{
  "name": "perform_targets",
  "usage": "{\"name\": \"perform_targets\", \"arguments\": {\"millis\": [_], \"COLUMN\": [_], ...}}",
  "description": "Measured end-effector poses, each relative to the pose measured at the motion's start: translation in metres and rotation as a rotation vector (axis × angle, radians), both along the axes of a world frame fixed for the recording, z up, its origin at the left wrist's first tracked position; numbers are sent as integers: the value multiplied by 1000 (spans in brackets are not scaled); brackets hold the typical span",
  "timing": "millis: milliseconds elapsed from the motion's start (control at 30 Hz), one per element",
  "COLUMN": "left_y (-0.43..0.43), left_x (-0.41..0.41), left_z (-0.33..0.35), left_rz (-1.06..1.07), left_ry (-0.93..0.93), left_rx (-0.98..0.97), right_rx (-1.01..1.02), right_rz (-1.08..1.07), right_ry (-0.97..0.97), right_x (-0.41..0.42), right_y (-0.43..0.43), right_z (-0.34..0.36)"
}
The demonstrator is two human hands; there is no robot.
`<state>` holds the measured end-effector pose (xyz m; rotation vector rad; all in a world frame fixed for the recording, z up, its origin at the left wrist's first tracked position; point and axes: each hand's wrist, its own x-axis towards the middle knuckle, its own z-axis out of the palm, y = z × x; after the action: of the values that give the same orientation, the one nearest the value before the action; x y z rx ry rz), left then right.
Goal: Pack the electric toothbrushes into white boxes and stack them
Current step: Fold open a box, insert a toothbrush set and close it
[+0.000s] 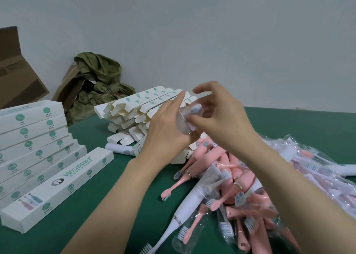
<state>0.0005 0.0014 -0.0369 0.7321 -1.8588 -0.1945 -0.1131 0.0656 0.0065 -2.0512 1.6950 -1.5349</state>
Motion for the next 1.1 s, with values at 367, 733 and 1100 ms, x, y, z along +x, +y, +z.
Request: {"name": "perform_targets", "arguments": {"millis": [367, 733, 1100], "left_y": [-1, 3, 7], "left_x": [0, 4, 0], "left_z": [-1, 3, 2], "left_rz": [15, -68, -350], "left_ry": [18, 62, 240], "left_rx": [-37, 19, 85], "right_rx": [-170, -77, -64], "right_rz": [-162, -211, -8], "right_ry": [319, -105, -388], "right_x": [8, -5, 2], "right_y": [-12, -8, -5], "right_z": [-22, -7, -5]}}
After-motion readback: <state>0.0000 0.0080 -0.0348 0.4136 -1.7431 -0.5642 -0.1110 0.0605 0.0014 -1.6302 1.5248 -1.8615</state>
